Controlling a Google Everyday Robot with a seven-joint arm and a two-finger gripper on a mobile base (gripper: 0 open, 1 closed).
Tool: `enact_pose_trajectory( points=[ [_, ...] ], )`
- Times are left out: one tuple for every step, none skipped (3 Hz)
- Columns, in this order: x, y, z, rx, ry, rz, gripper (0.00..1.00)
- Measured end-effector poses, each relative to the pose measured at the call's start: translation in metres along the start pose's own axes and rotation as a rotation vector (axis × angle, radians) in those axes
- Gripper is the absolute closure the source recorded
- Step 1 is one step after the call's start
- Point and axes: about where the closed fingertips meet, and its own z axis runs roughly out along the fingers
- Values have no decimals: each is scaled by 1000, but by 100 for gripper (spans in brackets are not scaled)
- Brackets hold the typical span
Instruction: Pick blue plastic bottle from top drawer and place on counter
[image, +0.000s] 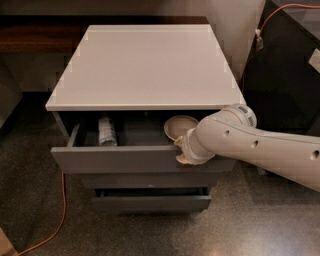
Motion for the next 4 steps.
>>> enact_pose_trajectory(
  points=[
    [0, 11, -3, 0, 6, 0, 100],
    [0, 11, -3, 0, 6, 0, 100],
    [1, 25, -6, -4, 10, 3, 100],
    [1, 29, -6, -6, 11, 2, 100]
  ],
)
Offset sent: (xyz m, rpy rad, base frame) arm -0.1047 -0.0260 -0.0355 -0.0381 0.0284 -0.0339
